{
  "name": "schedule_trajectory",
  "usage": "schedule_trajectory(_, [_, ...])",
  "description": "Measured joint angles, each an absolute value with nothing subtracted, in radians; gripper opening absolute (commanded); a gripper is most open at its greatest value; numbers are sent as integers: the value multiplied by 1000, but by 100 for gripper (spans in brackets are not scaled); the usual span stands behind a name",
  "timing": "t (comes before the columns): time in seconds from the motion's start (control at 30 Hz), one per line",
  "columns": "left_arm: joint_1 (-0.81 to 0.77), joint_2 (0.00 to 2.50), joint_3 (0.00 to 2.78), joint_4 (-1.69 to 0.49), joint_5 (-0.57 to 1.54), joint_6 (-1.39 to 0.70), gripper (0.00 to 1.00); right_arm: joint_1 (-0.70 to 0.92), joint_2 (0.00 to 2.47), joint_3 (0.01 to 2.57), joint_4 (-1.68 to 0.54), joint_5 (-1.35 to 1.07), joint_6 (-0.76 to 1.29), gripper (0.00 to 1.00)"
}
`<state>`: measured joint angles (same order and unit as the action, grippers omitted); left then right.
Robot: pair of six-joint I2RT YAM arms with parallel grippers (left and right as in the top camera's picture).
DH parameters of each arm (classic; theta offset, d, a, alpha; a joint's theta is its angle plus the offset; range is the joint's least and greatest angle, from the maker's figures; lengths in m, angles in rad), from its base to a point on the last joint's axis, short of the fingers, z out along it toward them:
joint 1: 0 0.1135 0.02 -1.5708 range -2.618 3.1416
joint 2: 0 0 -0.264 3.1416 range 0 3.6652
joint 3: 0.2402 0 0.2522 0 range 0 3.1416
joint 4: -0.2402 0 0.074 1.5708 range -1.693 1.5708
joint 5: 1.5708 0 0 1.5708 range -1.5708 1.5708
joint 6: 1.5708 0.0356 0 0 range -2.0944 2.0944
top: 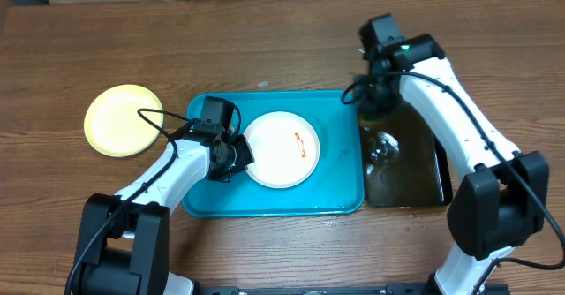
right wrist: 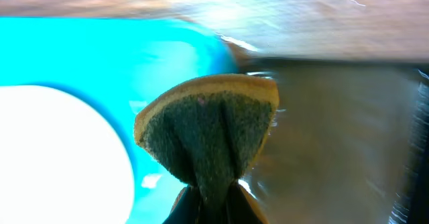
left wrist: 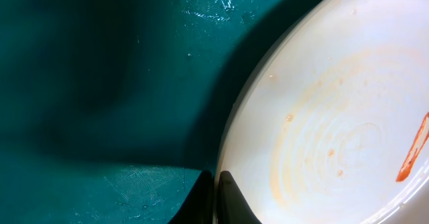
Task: Clean dirty plates on tray and stack at the side
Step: 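Scrub the white plate with the sponge in the right gripper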
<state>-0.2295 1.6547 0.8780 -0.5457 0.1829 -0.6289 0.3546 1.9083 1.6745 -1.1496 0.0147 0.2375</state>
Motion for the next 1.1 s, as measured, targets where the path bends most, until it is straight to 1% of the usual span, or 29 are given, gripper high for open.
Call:
schedule_trajectory(0.1, [-229, 1655, 878, -546, 183, -629, 4, 434, 1908, 1679, -1118, -18, 235, 4])
schedule_trajectory(0.2, [-229, 1655, 878, -546, 183, -629, 4, 522, 1909, 1679, -1110, 5, 235, 4])
schedule_trajectory(0.33, [-229, 1655, 878, -546, 183, -629, 4, 636, 1936, 1680, -1108, 108, 235, 4])
schedule_trajectory(0.47, [-229, 1655, 878, -546, 183, -629, 4, 704, 2007, 1681, -1105, 230, 235, 4])
schedule_trajectory(0.7, [-229, 1655, 878, -546, 183, -629, 4, 720, 2126, 1681, -1065, 329, 248, 4])
schedule_trajectory(1.1, [-229, 1655, 878, -546, 183, -629, 4, 720, 2217, 1690, -1045, 273, 314, 4])
